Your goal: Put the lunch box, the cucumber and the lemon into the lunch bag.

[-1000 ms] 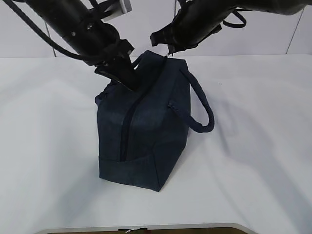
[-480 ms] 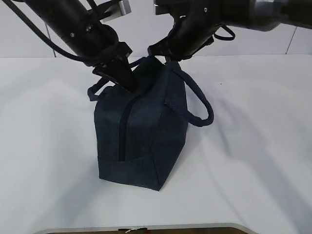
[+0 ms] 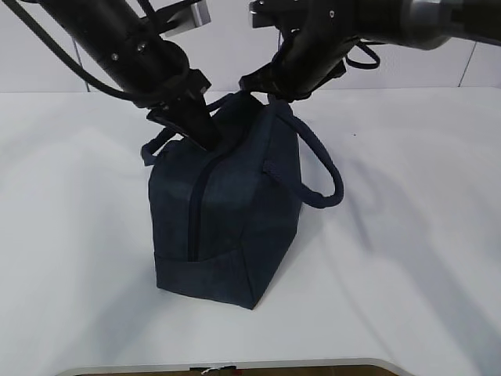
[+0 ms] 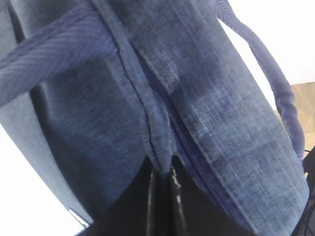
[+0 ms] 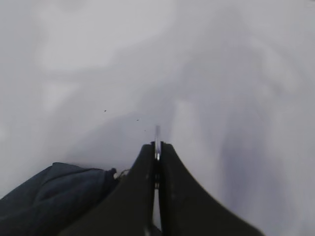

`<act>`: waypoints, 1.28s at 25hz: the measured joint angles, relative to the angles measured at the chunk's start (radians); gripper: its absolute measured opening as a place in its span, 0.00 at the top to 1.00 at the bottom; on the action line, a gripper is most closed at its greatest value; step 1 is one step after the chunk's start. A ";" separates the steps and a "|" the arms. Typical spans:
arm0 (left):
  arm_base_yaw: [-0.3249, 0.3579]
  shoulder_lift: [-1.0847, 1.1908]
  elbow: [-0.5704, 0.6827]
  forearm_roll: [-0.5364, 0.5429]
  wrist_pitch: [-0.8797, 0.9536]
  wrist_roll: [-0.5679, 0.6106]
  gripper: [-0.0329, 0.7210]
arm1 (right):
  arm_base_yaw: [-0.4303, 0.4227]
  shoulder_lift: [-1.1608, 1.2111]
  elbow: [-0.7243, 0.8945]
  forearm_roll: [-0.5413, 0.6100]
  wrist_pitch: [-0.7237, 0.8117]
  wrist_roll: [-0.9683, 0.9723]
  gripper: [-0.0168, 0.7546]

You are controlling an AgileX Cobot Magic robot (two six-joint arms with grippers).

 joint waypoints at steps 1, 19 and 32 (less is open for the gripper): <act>0.000 0.000 0.000 0.000 0.002 0.000 0.98 | -0.002 -0.001 0.000 0.012 0.006 0.000 0.97; -0.002 -0.014 0.000 0.014 0.026 0.000 0.98 | -0.020 0.013 -0.023 0.140 0.099 -0.020 0.97; -0.002 -0.020 0.000 0.026 0.026 0.000 0.96 | -0.044 0.034 -0.125 0.200 0.236 -0.024 0.97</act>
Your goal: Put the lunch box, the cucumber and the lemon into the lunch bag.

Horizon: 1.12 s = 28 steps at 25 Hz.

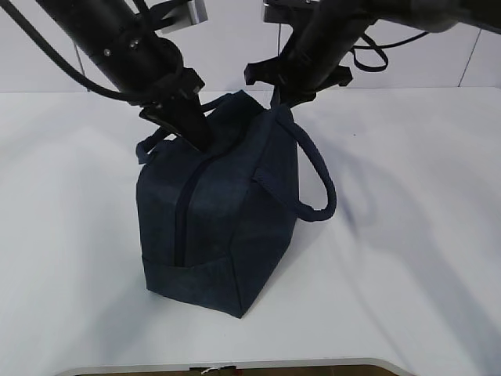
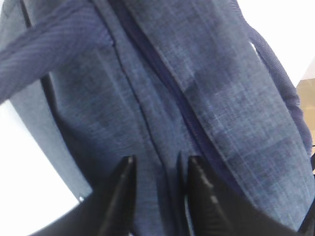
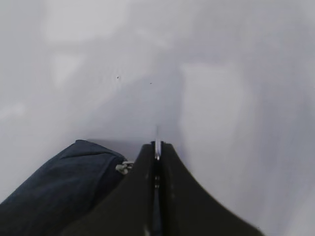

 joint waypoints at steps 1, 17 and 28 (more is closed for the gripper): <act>0.000 0.000 0.000 0.000 0.000 0.000 0.95 | 0.000 0.002 -0.012 0.006 0.012 0.000 0.97; 0.000 0.000 -0.079 0.030 -0.083 -0.048 0.52 | -0.002 0.002 -0.036 0.093 0.078 -0.046 0.97; 0.000 0.008 -0.082 0.028 -0.256 -0.065 0.43 | -0.002 0.002 -0.036 0.103 0.084 -0.062 0.97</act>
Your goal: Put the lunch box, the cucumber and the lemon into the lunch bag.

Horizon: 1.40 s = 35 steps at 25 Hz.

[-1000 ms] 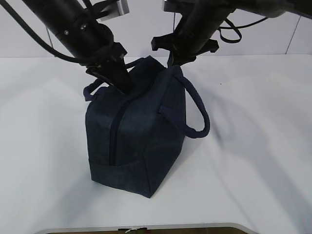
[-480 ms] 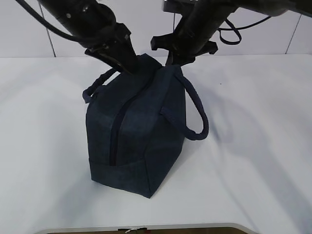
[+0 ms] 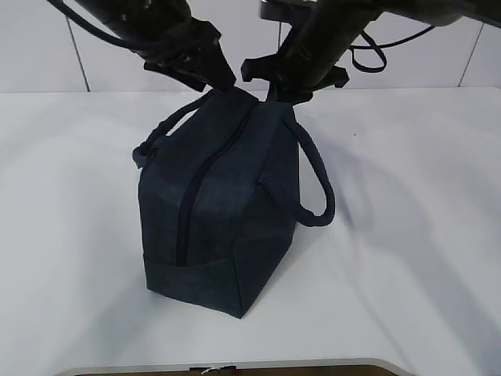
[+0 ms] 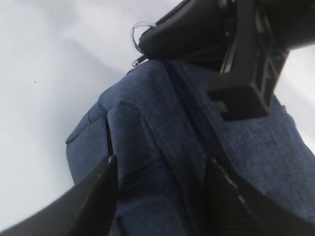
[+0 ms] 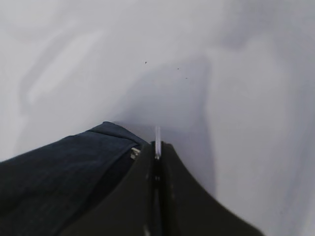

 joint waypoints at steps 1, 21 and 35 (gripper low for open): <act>0.000 0.005 0.000 -0.003 0.000 0.000 0.43 | 0.000 0.000 0.000 0.000 0.000 -0.001 0.97; 0.000 0.053 0.000 -0.004 0.043 0.000 0.92 | 0.000 0.002 0.000 -0.019 -0.004 -0.005 0.97; 0.000 0.040 0.000 0.002 0.065 0.000 0.92 | -0.006 0.058 -0.005 -0.052 -0.015 -0.003 0.97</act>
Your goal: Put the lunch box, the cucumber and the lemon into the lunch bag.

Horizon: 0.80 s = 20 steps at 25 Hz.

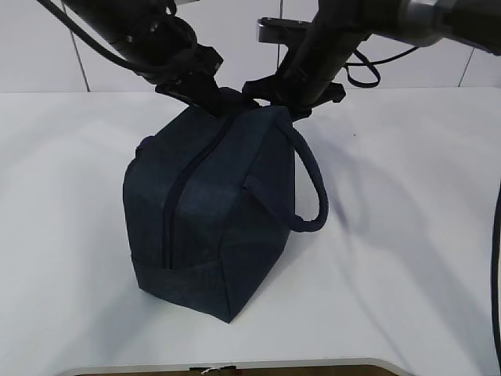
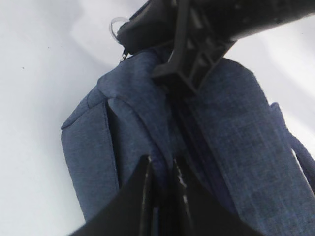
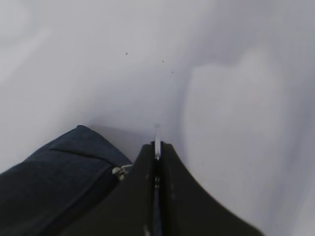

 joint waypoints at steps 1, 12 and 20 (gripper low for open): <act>0.000 0.000 0.000 0.000 0.001 0.000 0.92 | 0.000 0.004 0.000 0.000 0.000 0.000 0.97; 0.000 0.000 0.000 0.000 0.010 0.000 0.92 | 0.000 0.012 0.000 0.000 0.010 0.002 0.97; 0.000 -0.002 0.000 0.000 0.028 0.000 0.92 | -0.002 0.012 -0.002 0.000 0.049 0.002 0.97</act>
